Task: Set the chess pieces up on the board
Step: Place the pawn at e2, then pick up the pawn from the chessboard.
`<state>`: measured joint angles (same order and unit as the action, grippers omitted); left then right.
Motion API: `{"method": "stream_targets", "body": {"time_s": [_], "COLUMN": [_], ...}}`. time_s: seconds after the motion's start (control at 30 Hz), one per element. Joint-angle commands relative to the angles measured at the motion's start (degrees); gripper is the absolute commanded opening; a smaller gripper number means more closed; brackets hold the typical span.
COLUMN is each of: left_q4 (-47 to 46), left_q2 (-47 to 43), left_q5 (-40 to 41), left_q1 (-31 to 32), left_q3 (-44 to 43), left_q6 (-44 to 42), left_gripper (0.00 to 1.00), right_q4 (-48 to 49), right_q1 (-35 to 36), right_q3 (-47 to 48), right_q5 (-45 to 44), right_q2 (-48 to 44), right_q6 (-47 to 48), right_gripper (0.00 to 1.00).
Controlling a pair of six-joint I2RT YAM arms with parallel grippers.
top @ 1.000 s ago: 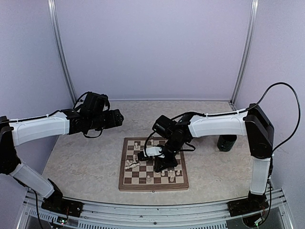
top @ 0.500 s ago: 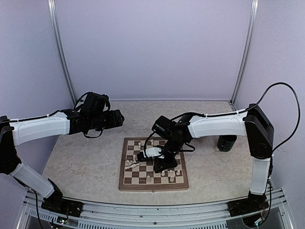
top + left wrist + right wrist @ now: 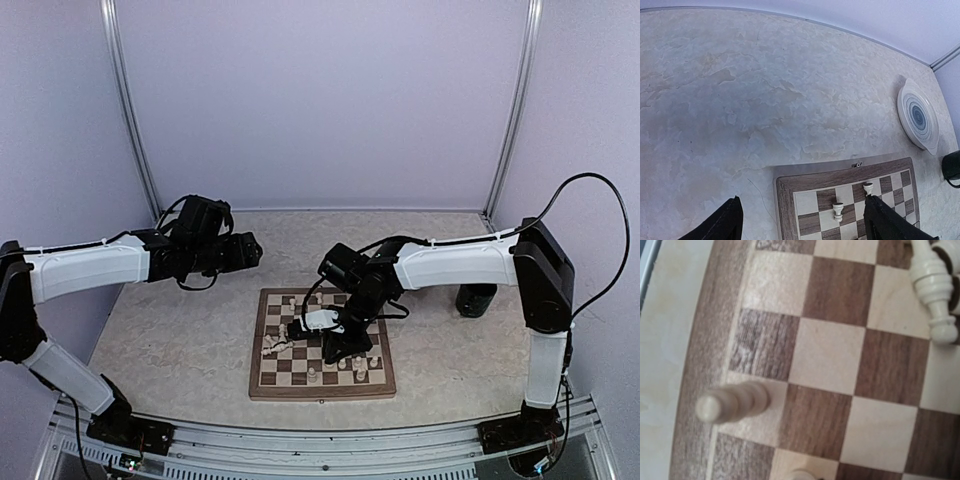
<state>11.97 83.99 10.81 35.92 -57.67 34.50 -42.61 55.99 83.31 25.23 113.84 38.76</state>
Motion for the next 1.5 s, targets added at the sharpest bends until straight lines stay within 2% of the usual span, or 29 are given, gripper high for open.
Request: {"method": "stream_targets", "body": {"time_s": [0.0,0.13,0.27,0.33,0.5,0.6,0.9,1.03,1.3,1.47], "left_q4": [-1.95,-2.04,-2.03,-1.84,1.89,5.55,14.65,13.41,8.67,6.17], "left_q2": [0.86,1.05,1.33,1.61,4.0,5.97,16.57,18.75,19.44,18.07], "left_q5": [-0.69,-0.94,-1.12,-1.7,-4.74,-7.08,-4.7,-5.33,-9.3,-11.49], "left_q1": [-0.41,-0.42,-0.44,-0.5,-0.27,0.58,8.7,9.77,8.57,8.73], "left_q3": [-0.55,-0.69,-0.78,-1.0,-2.33,-3.41,-12.86,-14.44,-11.71,-9.3], "left_q6": [-0.05,-0.04,-0.13,-0.43,-2.44,-4.73,-9.27,-8.5,-4.4,-2.06], "left_gripper": [0.83,0.83,0.83,0.83,0.82,0.78,0.73,0.73,0.76,0.7], "right_q4": [-1.07,-0.92,-0.73,-1.26,-4.5,-4.98,3.53,6.5,9.05,9.47], "right_q1": [0.84,0.79,0.79,0.8,-0.9,-3.93,-13.96,-15.66,-15.66,-15.63], "right_q3": [-0.16,-0.27,-0.35,0.25,3.64,4.36,0.16,0.32,3.96,7.33], "right_q5": [0.63,0.67,0.84,1.14,3.59,6.14,1.27,-2.38,-1.82,-0.13], "right_q2": [1.03,0.74,-0.4,-1.26,-4.39,-6.77,-9.52,-8.19,-1.27,2.26], "right_q6": [0.7,0.69,0.83,0.91,1.24,1.07,-3.64,-5.39,-7.08,-6.86], "right_gripper": [0.18,0.24,0.36,0.39,0.4,0.41,0.39,0.39,0.4,0.4]}}
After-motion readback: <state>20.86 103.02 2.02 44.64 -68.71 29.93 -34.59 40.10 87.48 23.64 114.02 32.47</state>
